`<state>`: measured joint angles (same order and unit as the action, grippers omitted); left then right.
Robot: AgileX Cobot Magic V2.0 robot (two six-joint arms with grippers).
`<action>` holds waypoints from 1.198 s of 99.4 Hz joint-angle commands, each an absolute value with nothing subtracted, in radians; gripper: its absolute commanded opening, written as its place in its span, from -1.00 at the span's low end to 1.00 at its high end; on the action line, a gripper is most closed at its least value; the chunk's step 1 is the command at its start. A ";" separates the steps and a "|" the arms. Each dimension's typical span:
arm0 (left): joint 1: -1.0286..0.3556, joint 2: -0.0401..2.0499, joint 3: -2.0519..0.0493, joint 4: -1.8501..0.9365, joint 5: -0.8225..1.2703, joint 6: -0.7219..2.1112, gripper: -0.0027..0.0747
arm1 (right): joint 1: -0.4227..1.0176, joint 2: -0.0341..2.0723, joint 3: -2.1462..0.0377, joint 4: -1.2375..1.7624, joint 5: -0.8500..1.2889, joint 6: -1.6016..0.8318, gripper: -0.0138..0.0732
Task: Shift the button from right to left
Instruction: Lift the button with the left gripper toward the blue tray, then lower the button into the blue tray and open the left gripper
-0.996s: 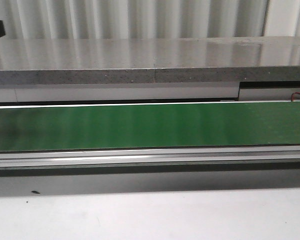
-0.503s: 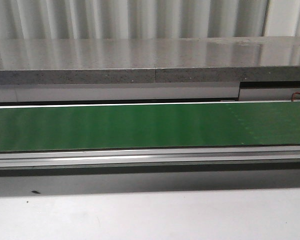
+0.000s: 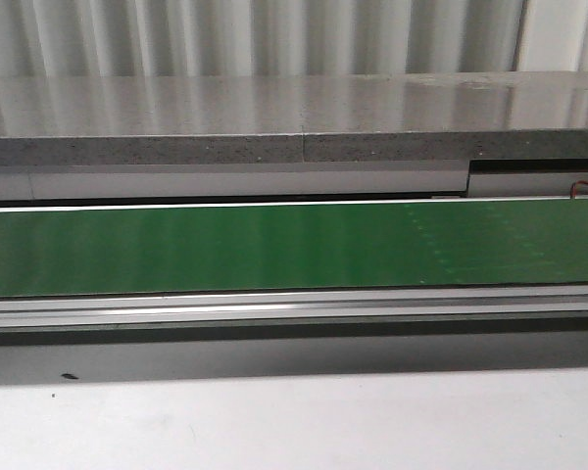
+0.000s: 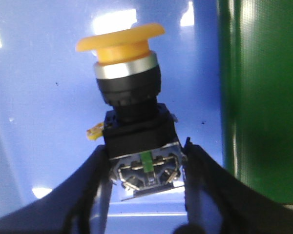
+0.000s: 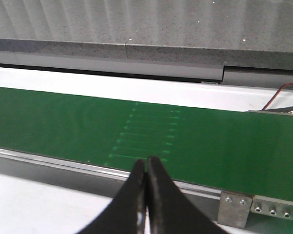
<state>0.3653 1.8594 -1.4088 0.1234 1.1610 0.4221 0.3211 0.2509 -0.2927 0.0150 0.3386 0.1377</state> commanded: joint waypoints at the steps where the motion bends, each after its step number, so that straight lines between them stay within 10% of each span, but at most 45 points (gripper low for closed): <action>1: 0.368 1.846 -1.435 0.128 1.122 0.423 -0.80 | 0.323 0.256 -0.318 0.000 0.260 0.129 -0.84; 33: 0.368 1.939 -1.435 0.123 1.055 0.436 -0.73 | 0.323 0.256 -0.318 0.000 0.260 0.129 -0.84; 67: 0.368 1.946 -1.440 0.129 1.042 0.451 0.23 | 0.323 0.256 -0.318 0.000 0.260 0.129 -0.84; 96: 0.368 1.928 -1.525 0.097 1.067 0.320 0.16 | 0.323 0.256 -0.318 0.000 0.260 0.129 -0.84; 119: 0.342 1.828 -1.534 0.093 1.043 0.122 -0.86 | 0.323 0.256 -0.318 0.000 0.260 0.129 -0.84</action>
<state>0.3611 1.9277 -1.5054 0.1013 1.0652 0.2035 0.3211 0.2509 -0.2927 0.0150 0.3386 0.1377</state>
